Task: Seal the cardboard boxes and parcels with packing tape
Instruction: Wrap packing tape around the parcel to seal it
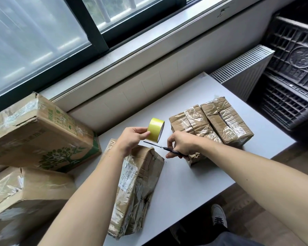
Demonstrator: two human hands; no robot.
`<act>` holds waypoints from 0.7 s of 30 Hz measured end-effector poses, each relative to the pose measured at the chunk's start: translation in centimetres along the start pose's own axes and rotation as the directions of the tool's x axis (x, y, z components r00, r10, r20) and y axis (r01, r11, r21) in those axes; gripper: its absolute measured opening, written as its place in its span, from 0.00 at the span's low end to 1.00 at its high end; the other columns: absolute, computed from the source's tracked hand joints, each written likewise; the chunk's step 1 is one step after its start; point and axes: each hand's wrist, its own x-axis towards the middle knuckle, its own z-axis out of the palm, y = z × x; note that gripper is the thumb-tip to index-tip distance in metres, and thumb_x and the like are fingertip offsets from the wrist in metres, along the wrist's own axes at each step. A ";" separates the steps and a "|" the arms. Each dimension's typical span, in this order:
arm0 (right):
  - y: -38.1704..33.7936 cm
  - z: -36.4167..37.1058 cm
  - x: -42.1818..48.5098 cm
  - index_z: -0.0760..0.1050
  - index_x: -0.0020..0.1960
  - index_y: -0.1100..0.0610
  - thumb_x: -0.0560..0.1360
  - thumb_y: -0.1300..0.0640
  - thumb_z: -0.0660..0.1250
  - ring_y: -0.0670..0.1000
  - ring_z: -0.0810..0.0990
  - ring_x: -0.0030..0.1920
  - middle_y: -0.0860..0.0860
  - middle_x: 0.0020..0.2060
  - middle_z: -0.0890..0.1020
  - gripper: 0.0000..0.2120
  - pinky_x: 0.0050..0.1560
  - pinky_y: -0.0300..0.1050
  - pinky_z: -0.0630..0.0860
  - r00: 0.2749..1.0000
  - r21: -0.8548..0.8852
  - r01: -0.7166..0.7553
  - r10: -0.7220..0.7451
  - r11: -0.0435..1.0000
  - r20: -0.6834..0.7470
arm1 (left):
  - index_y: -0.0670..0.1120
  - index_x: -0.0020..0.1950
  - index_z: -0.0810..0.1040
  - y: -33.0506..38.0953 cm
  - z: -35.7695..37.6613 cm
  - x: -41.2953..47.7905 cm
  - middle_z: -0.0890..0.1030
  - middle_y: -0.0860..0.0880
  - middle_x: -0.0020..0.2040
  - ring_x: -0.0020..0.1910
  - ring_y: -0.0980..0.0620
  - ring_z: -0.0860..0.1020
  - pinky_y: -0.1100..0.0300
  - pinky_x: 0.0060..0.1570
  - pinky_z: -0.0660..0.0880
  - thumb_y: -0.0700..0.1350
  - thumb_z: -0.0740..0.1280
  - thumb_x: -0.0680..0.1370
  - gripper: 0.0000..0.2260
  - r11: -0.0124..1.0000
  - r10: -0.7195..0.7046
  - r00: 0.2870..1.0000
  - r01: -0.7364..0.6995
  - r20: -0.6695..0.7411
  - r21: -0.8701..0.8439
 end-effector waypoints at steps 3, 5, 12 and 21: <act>-0.1 0.3 0.1 0.74 0.47 0.62 0.72 0.51 0.78 0.54 0.78 0.22 0.55 0.28 0.81 0.18 0.27 0.43 0.73 1.000 -0.029 -0.011 0.011 1.000 0.005 | 0.40 0.61 0.82 0.0 0.2 0.2 0.85 0.46 0.54 0.49 0.56 0.79 0.67 0.53 0.70 0.38 0.72 0.77 0.13 0.999 0.004 1.000 -0.005 -0.030 -0.036; 0.1 0.4 0.1 0.74 0.48 0.62 0.70 0.47 0.79 0.57 0.82 0.27 0.55 0.28 0.81 0.21 0.33 0.51 0.79 0.999 -0.089 -0.041 0.042 0.995 0.012 | 0.40 0.61 0.82 0.3 0.2 0.2 0.84 0.47 0.52 0.45 0.58 0.77 0.69 0.51 0.70 0.39 0.71 0.77 0.13 0.994 0.014 0.996 -0.023 -0.086 -0.104; -0.9 1.7 -0.2 0.75 0.53 0.59 0.77 0.43 0.70 0.54 0.80 0.31 0.57 0.41 0.77 0.19 0.28 0.41 0.75 0.989 0.045 -0.129 0.132 0.991 -0.065 | 0.41 0.65 0.79 0.7 -0.1 0.6 0.80 0.51 0.44 0.38 0.58 0.71 0.66 0.43 0.67 0.41 0.71 0.78 0.16 0.948 -0.040 0.972 -0.036 -0.230 -0.316; -0.4 -1.5 -3.3 0.79 0.47 0.53 0.79 0.58 0.67 0.52 0.83 0.34 0.54 0.39 0.83 0.03 0.27 0.41 0.77 0.803 -0.008 -0.171 0.135 0.985 -0.581 | 0.37 0.62 0.80 4.9 1.1 1.0 0.84 0.48 0.50 0.37 0.65 0.79 0.75 0.42 0.73 0.37 0.71 0.78 0.13 0.937 0.266 0.945 -0.300 -0.191 -0.180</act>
